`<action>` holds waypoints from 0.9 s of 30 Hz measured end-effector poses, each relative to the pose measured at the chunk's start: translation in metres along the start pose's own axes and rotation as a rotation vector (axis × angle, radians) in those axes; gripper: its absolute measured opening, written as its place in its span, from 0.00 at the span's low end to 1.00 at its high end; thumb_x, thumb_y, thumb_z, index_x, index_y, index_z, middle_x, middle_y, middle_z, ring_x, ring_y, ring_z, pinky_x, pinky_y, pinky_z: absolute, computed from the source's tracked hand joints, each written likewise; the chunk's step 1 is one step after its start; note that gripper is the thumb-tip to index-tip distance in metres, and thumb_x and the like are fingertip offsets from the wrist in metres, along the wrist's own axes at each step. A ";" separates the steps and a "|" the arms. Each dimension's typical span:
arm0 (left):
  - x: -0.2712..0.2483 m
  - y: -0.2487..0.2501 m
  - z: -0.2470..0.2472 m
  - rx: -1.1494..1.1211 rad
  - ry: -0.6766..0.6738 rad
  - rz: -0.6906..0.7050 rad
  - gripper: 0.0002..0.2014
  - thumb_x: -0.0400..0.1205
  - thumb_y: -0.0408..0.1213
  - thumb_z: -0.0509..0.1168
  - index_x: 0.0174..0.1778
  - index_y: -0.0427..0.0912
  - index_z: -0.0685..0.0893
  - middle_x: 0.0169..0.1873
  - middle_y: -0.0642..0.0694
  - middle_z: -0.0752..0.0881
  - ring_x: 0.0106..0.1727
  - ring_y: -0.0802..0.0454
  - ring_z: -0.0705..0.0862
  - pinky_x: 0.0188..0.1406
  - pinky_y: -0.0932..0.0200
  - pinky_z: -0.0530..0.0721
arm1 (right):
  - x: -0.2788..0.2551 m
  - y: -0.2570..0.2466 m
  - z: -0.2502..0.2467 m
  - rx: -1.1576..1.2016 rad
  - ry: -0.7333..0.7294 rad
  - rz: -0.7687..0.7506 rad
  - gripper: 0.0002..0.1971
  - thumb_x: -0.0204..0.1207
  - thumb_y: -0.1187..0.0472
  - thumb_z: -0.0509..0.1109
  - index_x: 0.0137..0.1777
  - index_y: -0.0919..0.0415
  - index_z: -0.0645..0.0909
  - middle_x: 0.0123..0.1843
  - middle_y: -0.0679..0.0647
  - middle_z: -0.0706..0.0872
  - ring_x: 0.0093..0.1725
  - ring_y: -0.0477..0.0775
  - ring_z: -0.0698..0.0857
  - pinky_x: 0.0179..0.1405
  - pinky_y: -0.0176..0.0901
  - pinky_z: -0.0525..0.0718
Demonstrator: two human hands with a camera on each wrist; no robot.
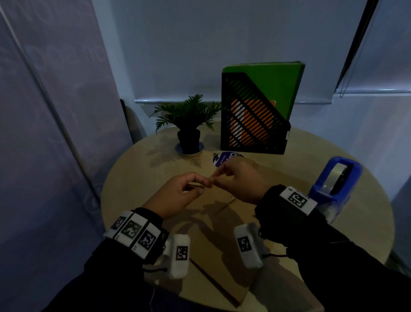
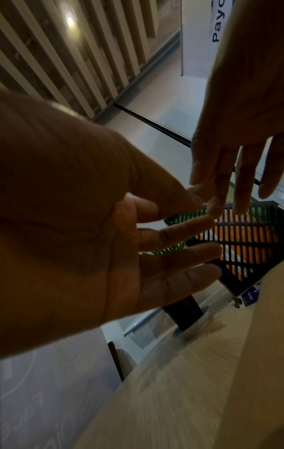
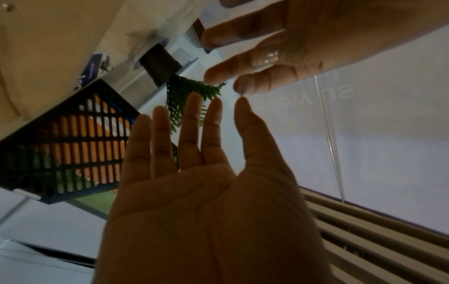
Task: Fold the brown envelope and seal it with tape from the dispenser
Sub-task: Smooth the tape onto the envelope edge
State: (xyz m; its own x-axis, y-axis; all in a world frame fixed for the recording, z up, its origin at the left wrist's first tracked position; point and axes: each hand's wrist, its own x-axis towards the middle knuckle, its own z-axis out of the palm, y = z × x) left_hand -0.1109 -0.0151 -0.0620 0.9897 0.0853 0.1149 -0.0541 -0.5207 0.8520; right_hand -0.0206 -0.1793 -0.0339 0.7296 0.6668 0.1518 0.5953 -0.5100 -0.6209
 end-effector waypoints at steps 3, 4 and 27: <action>0.000 -0.001 -0.001 0.015 -0.003 -0.007 0.12 0.83 0.33 0.63 0.47 0.58 0.84 0.56 0.57 0.87 0.58 0.57 0.85 0.64 0.49 0.82 | 0.001 0.000 0.001 0.004 -0.018 -0.016 0.11 0.79 0.53 0.69 0.52 0.60 0.86 0.51 0.50 0.85 0.53 0.47 0.81 0.61 0.46 0.81; 0.000 -0.001 -0.001 0.020 -0.003 -0.006 0.12 0.83 0.33 0.63 0.47 0.58 0.84 0.56 0.58 0.87 0.58 0.57 0.85 0.64 0.49 0.82 | 0.001 0.000 0.001 0.012 -0.020 -0.017 0.10 0.79 0.54 0.69 0.51 0.60 0.86 0.49 0.49 0.84 0.53 0.47 0.81 0.61 0.45 0.81; 0.027 -0.012 0.000 0.510 -0.231 -0.252 0.15 0.84 0.34 0.59 0.64 0.51 0.84 0.70 0.49 0.80 0.68 0.52 0.79 0.71 0.54 0.75 | -0.003 0.016 0.000 0.153 -0.016 0.192 0.10 0.82 0.55 0.65 0.47 0.60 0.83 0.35 0.50 0.80 0.32 0.43 0.74 0.27 0.23 0.71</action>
State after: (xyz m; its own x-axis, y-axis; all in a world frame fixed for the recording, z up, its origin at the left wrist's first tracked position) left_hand -0.0839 -0.0068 -0.0692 0.9700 0.1021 -0.2208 0.1992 -0.8544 0.4799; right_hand -0.0130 -0.1898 -0.0441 0.8184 0.5746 0.0084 0.3874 -0.5410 -0.7464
